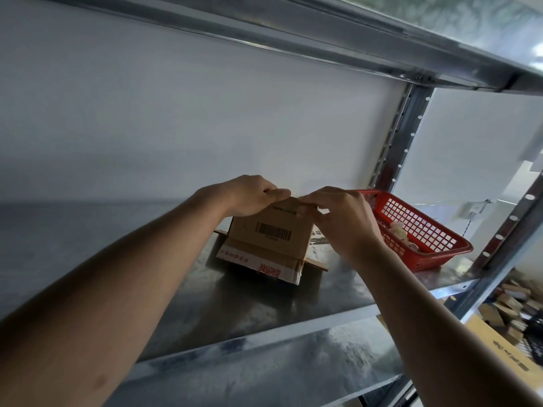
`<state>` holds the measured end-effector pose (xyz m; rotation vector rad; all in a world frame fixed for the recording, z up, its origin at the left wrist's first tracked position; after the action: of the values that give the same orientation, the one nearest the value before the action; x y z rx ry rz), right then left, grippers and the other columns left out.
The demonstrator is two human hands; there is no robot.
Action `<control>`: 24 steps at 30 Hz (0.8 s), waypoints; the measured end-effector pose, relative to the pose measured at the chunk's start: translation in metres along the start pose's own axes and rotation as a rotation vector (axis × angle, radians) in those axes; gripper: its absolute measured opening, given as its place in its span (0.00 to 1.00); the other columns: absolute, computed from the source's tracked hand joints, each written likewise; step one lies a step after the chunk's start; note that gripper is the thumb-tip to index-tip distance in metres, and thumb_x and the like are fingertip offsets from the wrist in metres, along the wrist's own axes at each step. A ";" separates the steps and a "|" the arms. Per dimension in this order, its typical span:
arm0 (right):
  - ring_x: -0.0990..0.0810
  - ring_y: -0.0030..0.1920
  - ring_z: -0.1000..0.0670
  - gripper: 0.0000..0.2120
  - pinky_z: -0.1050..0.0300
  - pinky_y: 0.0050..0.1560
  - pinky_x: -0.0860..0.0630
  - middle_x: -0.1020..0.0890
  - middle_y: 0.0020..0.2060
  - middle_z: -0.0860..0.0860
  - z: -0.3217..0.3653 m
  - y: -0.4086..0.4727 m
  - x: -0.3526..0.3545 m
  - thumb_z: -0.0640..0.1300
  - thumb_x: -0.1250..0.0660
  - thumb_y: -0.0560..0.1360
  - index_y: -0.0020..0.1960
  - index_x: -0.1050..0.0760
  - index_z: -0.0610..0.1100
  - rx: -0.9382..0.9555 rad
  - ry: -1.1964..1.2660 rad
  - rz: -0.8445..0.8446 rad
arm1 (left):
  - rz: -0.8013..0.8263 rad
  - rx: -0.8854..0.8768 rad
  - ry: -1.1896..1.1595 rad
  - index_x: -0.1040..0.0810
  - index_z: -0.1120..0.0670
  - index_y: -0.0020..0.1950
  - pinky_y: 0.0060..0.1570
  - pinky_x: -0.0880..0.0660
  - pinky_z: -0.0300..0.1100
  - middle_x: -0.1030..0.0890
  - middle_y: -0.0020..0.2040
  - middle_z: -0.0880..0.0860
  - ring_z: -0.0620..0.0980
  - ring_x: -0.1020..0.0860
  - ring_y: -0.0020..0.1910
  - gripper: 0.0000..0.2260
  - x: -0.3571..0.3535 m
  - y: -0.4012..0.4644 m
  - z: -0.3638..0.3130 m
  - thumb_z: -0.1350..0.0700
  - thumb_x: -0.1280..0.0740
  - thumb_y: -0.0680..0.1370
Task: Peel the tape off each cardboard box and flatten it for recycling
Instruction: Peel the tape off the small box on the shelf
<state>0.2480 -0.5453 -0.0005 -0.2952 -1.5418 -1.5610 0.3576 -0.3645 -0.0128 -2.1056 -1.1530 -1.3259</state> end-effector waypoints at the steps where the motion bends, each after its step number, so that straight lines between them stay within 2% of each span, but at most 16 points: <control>1: 0.16 0.45 0.54 0.06 0.49 0.45 0.17 0.13 0.47 0.57 -0.001 0.000 0.000 0.45 0.26 0.78 0.53 0.13 0.52 0.012 0.012 -0.009 | 0.004 0.000 -0.001 0.20 0.55 0.48 0.51 0.28 0.50 0.18 0.46 0.56 0.53 0.20 0.48 0.29 0.000 0.000 0.000 0.32 0.47 0.83; 6: 0.15 0.46 0.55 0.06 0.56 0.48 0.17 0.13 0.46 0.53 -0.008 0.001 0.006 0.40 0.26 0.78 0.53 0.13 0.47 0.092 0.015 -0.038 | 0.021 -0.003 0.010 0.22 0.42 0.47 0.55 0.29 0.49 0.19 0.49 0.45 0.49 0.22 0.53 0.21 0.000 0.003 0.002 0.32 0.47 0.83; 10: 0.15 0.42 0.56 0.04 0.53 0.43 0.16 0.14 0.46 0.54 -0.006 0.003 0.007 0.42 0.27 0.79 0.51 0.14 0.48 0.146 -0.016 0.016 | 0.027 -0.007 0.004 0.22 0.43 0.43 0.48 0.31 0.49 0.19 0.44 0.47 0.48 0.22 0.48 0.22 0.000 0.004 0.002 0.32 0.47 0.83; 17: 0.17 0.40 0.50 0.04 0.48 0.36 0.18 0.19 0.49 0.53 -0.002 0.003 -0.002 0.44 0.33 0.82 0.52 0.20 0.47 0.165 -0.126 0.045 | 0.026 0.008 0.003 0.27 0.41 0.41 0.50 0.33 0.48 0.26 0.41 0.40 0.42 0.27 0.44 0.20 -0.001 0.006 0.003 0.32 0.47 0.83; 21: 0.16 0.42 0.50 0.02 0.48 0.40 0.17 0.19 0.51 0.52 -0.005 0.001 -0.004 0.42 0.33 0.83 0.53 0.22 0.45 0.123 -0.069 0.053 | 0.031 0.000 -0.002 0.23 0.42 0.44 0.51 0.31 0.49 0.22 0.45 0.43 0.47 0.23 0.49 0.21 -0.001 0.003 0.003 0.32 0.47 0.83; 24: 0.16 0.42 0.53 0.03 0.48 0.41 0.17 0.19 0.49 0.57 -0.008 -0.001 -0.004 0.41 0.33 0.83 0.53 0.23 0.48 0.078 -0.025 0.039 | 0.029 -0.012 -0.022 0.22 0.43 0.42 0.48 0.31 0.48 0.20 0.42 0.46 0.48 0.21 0.46 0.22 -0.001 0.000 0.002 0.32 0.47 0.83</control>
<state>0.2528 -0.5513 -0.0059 -0.3000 -1.6025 -1.4686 0.3584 -0.3632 -0.0146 -2.1420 -1.1218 -1.3031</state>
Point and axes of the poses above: each hand's wrist, its own y-axis towards the middle knuckle, its own x-axis out of the back of the hand, z = x × y, the point moved 4 cm from there along y, towards the middle knuckle
